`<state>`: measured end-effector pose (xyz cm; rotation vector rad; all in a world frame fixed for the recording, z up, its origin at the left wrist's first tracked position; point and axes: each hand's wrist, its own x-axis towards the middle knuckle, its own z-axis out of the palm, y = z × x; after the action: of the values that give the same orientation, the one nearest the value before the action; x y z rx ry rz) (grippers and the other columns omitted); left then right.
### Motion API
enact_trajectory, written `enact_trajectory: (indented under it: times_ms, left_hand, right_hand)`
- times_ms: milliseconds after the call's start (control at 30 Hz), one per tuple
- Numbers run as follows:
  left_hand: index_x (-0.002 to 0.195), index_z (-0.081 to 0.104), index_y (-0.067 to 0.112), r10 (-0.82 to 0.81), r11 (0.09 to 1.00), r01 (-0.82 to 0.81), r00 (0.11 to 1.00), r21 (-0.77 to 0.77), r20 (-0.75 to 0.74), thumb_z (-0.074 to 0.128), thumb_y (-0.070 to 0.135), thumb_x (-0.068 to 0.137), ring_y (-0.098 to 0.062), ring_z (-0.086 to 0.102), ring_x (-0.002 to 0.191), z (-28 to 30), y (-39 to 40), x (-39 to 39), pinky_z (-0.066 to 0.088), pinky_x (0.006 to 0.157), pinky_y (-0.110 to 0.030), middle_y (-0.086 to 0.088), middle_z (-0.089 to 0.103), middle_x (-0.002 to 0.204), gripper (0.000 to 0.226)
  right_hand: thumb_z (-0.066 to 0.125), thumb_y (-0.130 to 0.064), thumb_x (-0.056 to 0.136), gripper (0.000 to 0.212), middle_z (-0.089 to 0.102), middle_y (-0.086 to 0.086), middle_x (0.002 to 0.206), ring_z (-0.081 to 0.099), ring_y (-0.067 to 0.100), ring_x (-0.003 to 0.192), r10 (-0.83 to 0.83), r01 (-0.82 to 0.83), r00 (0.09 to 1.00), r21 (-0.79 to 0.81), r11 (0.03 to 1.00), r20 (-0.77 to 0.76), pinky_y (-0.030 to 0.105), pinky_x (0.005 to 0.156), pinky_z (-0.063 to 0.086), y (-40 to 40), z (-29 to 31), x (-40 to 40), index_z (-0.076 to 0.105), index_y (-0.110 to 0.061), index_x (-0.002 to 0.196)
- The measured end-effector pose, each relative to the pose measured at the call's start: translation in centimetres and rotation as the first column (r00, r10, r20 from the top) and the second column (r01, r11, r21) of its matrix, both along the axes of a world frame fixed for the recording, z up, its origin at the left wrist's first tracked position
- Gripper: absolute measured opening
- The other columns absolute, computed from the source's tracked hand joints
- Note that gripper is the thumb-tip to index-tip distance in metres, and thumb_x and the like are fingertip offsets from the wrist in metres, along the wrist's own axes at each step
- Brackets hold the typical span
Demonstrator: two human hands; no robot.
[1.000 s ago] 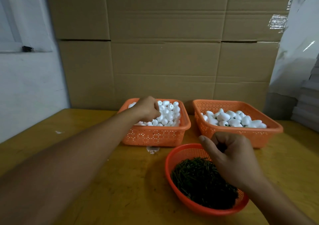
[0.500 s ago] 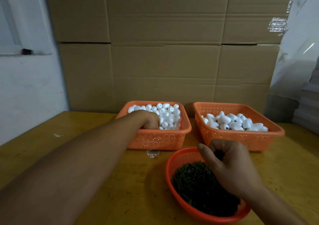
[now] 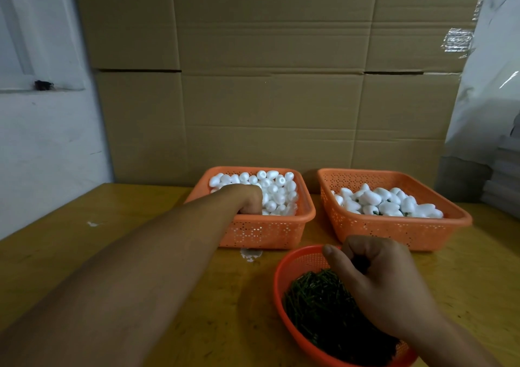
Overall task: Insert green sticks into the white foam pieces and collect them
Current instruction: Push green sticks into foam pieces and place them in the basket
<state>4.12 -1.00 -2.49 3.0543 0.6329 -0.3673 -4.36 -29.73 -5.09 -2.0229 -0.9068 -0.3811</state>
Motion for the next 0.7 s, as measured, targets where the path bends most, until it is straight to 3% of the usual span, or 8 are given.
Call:
enact_trajectory:
  times_ms: [200, 300, 433, 500, 567, 633, 700]
  left_hand:
    - [0.148, 0.045, 0.017, 0.058, 0.998, -0.058, 0.997, -0.012, -0.049, 0.073, 0.044, 0.086, -0.026, 0.051, 0.125, -0.3, -0.7, 0.7, 0.044, 0.102, -0.04, -0.004, 0.049, 0.147, 0.073]
    - [0.142, 0.051, 0.013, 0.07, 0.994, -0.077, 0.994, -0.08, -0.089, 0.076, 0.035, 0.086, -0.025, 0.056, 0.118, 0.0, -0.9, 0.7, 0.047, 0.097, -0.039, -0.002, 0.056, 0.134, 0.065]
    - [0.136, 0.056, 0.013, 0.079, 0.986, -0.092, 0.992, -0.138, -0.097, 0.074, 0.034, 0.087, -0.025, 0.061, 0.111, 0.4, -0.9, 0.1, 0.05, 0.095, -0.039, -0.004, 0.061, 0.133, 0.056]
    - [0.132, 0.057, 0.012, 0.09, 0.975, -0.089, 0.996, -0.202, -0.002, 0.07, 0.031, 0.086, -0.026, 0.063, 0.108, 0.7, -0.8, -0.2, 0.052, 0.096, -0.043, -0.006, 0.062, 0.125, 0.051]
    - [0.112, 0.063, 0.021, 0.088, 0.966, -0.042, 0.981, -0.256, 0.172, 0.064, 0.032, 0.08, -0.028, 0.065, 0.107, 1.2, -0.8, -0.9, 0.055, 0.094, -0.047, -0.008, 0.065, 0.117, 0.034]
    - [0.096, 0.062, 0.027, 0.108, 0.901, 0.052, 0.934, -0.43, 0.34, 0.059, 0.027, 0.082, -0.026, 0.071, 0.087, 1.6, -1.0, -1.5, 0.06, 0.082, -0.04, -0.008, 0.07, 0.097, 0.014]
    - [0.095, 0.061, 0.03, 0.168, 0.793, 0.163, 0.868, -0.587, 0.468, 0.054, 0.021, 0.088, -0.02, 0.068, 0.069, 1.9, -1.5, -2.4, 0.057, 0.066, -0.032, -0.006, 0.07, 0.084, 0.014]
  right_hand:
    - [0.063, -0.049, 0.084, 0.041, 0.051, -0.006, 0.043, 0.047, 0.011, 0.039, -0.005, 0.005, 1.0, -0.008, 1.0, 0.008, 0.032, 0.043, 0.036, -0.2, 0.1, 0.0, 0.054, -0.022, 0.054]
    - [0.064, -0.048, 0.084, 0.038, 0.051, -0.004, 0.043, 0.046, 0.01, 0.038, -0.006, 0.006, 1.0, 0.006, 1.0, 0.015, 0.034, 0.042, 0.037, -0.3, 0.2, 0.1, 0.055, -0.023, 0.057]
    - [0.064, -0.048, 0.084, 0.036, 0.05, -0.007, 0.043, 0.046, 0.011, 0.038, -0.005, 0.005, 1.0, -0.004, 1.0, 0.018, 0.033, 0.042, 0.037, -0.3, 0.2, 0.0, 0.055, -0.026, 0.058]
    - [0.064, -0.048, 0.084, 0.038, 0.05, -0.006, 0.043, 0.046, 0.012, 0.038, -0.007, 0.007, 1.0, -0.002, 1.0, 0.017, 0.035, 0.042, 0.039, -0.3, 0.2, 0.1, 0.055, -0.024, 0.057]
    - [0.064, -0.048, 0.084, 0.041, 0.051, -0.004, 0.044, 0.047, 0.012, 0.039, -0.018, 0.018, 1.0, -0.002, 1.0, 0.02, 0.037, 0.043, 0.041, -0.4, 0.3, 0.2, 0.054, -0.022, 0.056]
    - [0.064, -0.048, 0.085, 0.041, 0.052, -0.004, 0.044, 0.048, 0.012, 0.038, -0.019, 0.02, 1.0, -0.007, 1.0, 0.019, 0.036, 0.042, 0.04, -0.5, 0.3, 0.2, 0.054, -0.021, 0.055]
    - [0.064, -0.048, 0.085, 0.039, 0.053, -0.005, 0.044, 0.049, 0.011, 0.038, -0.01, 0.01, 1.0, -0.009, 1.0, 0.017, 0.033, 0.041, 0.038, -0.5, 0.3, 0.1, 0.055, -0.023, 0.056]
